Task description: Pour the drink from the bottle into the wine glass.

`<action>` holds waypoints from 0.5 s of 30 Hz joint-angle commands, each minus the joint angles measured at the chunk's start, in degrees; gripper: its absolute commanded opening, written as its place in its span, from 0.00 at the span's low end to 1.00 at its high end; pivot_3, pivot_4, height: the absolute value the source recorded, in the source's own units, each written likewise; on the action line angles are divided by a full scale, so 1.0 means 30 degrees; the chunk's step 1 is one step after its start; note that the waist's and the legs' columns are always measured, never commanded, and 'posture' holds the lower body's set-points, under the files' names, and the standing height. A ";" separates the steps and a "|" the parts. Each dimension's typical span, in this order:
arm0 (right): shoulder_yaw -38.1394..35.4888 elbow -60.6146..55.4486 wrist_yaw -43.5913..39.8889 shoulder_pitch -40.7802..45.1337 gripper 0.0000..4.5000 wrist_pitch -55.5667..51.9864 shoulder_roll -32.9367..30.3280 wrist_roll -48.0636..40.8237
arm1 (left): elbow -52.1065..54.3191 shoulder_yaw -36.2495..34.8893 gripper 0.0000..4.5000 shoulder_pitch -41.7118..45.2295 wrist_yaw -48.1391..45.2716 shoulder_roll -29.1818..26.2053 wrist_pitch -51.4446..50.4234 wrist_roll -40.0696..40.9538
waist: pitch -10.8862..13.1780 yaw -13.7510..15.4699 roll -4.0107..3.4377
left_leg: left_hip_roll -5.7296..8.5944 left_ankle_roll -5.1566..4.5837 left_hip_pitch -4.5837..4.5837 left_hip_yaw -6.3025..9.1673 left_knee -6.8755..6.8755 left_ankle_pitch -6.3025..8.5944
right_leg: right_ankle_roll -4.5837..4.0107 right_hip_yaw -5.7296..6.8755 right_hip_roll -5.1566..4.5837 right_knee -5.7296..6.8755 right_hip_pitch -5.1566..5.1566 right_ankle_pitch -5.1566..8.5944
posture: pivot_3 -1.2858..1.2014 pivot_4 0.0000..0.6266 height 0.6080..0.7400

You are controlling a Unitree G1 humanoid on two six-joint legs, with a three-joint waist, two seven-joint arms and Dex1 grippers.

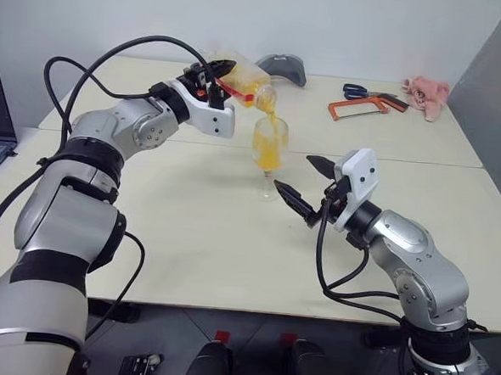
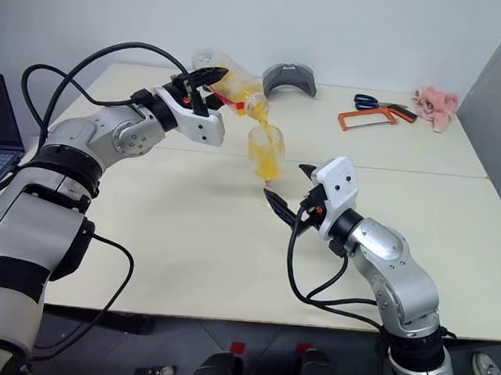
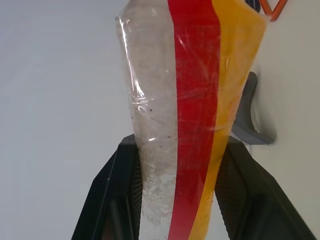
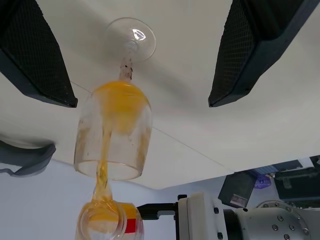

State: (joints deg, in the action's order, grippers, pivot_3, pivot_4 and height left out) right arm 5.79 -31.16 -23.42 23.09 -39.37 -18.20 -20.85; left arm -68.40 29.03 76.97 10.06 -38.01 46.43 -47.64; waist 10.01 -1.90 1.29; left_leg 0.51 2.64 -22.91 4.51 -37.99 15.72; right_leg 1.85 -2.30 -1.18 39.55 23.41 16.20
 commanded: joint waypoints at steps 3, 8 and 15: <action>-0.0032 -0.0760 0.0082 0.0021 1.00 0.0384 0.0042 -0.0025 | -0.0046 -0.0007 0.36 0.0948 0.0658 -0.0389 -0.0151 -0.0035 | 0.0000 0.0001 0.0000 | 0.0000 0.0001 0.0000 0.0000 -0.0001 -0.0001 | 0.0000 -0.0001 0.0000 0.0003 0.0000 0.0000 | 0.52 0.24 1.00; -0.0032 -0.0757 0.0033 0.0012 1.00 0.0366 0.0031 -0.0061 | -0.0175 0.0098 0.36 0.1132 0.0843 -0.0435 -0.0234 -0.0232 | 0.0000 0.0002 0.0000 | 0.0001 0.0001 0.0000 -0.0001 -0.0002 0.0000 | 0.0000 0.0000 0.0000 0.0004 0.0001 0.0000 | 0.52 0.24 1.00; -0.0032 -0.0731 -0.0029 -0.0011 1.00 0.0364 -0.0003 -0.0068 | -0.0293 0.0256 0.36 0.1255 0.1067 -0.0434 -0.0313 -0.0339 | 0.0000 0.0001 0.0000 | 0.0001 0.0001 0.0000 -0.0003 -0.0003 -0.0001 | 0.0000 -0.0001 0.0000 0.0006 0.0001 0.0000 | 0.52 0.24 1.00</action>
State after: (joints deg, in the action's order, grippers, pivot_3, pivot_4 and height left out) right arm 5.80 -31.16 -23.56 23.05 -39.36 -18.17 -20.85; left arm -69.64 30.05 78.43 11.89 -38.21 45.53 -48.84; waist 10.01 -1.90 1.29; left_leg 0.52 2.64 -22.91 4.51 -38.00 15.72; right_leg 1.85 -2.30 -1.18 39.57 23.41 16.20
